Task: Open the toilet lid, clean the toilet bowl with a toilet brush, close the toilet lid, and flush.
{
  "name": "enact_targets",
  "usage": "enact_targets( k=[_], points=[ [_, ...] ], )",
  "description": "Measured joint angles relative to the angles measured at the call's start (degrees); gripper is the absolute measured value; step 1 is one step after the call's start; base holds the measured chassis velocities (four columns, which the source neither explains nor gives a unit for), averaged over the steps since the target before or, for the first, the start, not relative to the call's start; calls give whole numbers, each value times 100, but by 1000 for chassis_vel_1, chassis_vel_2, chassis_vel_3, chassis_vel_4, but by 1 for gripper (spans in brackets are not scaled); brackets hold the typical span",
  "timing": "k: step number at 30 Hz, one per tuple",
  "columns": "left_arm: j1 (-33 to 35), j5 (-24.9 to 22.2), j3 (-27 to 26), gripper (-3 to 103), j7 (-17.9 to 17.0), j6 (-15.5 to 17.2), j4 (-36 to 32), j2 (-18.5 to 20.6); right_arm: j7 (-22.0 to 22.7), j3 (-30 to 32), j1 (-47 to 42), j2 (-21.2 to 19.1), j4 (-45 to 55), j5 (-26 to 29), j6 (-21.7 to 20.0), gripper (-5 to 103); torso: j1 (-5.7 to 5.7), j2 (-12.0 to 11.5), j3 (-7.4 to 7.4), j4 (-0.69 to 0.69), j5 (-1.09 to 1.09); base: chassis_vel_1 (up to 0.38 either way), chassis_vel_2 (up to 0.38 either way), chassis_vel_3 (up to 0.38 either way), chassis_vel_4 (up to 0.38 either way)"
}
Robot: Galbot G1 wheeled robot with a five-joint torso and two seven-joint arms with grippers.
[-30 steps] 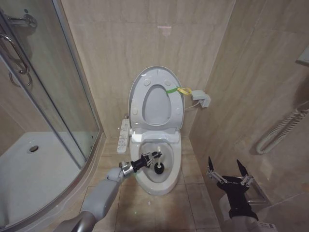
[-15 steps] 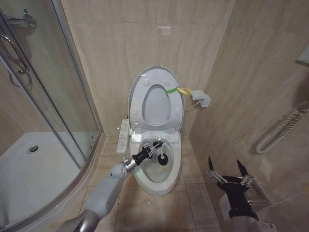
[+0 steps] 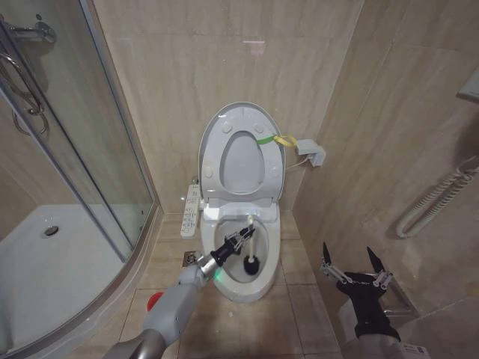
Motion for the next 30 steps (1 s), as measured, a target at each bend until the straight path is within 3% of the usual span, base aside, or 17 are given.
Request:
enact_targets(
  k=[10,21,24,30],
  points=[
    [-142,-94,-126,16,-120,76,-663,87,0,0,0,0,0,0,0,100,-1,0,0,-3,1,0,0,0,0],
    [124,81,-105,16,122,14,138,-109,0,0,0,0,0,0,0,100,-1,1,-1,-1,1,0,0,0,0],
    [219,116,-101,16,130,19,120,-31,0,0,0,0,0,0,0,100,0,0,1,3,0,0,0,0,0],
    [51,2,-197,17,-34,56,-389,53,0,0,0,0,0,0,0,100,1,0,1,-4,-1,0,0,0,0]
  ],
)
